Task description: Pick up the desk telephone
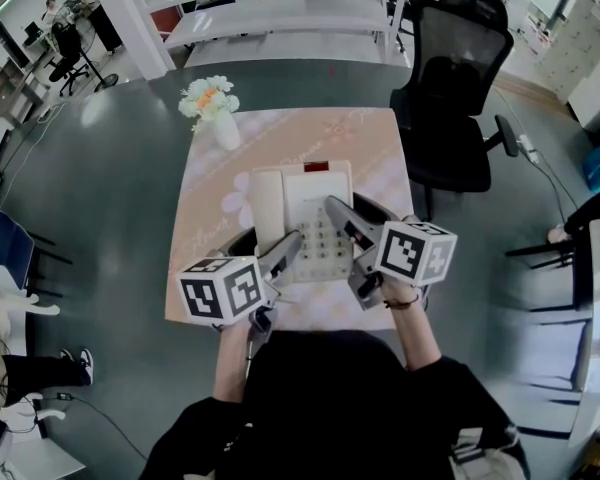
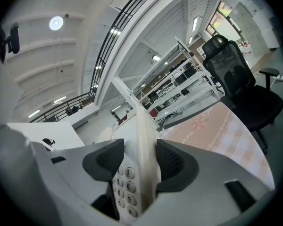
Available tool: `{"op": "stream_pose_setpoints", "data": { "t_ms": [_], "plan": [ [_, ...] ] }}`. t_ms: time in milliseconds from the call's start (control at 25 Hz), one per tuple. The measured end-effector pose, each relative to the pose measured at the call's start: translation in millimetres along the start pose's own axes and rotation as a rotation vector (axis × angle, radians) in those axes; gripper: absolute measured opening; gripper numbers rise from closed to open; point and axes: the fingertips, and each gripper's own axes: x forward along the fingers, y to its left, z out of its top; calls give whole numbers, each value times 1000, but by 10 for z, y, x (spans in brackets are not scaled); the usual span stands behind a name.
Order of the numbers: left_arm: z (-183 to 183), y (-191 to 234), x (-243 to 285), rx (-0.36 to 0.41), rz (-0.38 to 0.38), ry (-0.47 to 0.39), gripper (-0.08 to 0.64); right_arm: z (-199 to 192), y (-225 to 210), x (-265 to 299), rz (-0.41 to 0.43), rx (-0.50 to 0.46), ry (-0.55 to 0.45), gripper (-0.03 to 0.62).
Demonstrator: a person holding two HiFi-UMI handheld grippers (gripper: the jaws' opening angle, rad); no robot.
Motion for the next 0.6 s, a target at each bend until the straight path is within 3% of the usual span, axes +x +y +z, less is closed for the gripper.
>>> {"op": "stream_pose_setpoints", "data": {
  "t_ms": [600],
  "plan": [
    [-39, 14, 63, -11, 2, 12, 318, -25, -75, 3, -10, 10, 10, 202]
  ]
}}
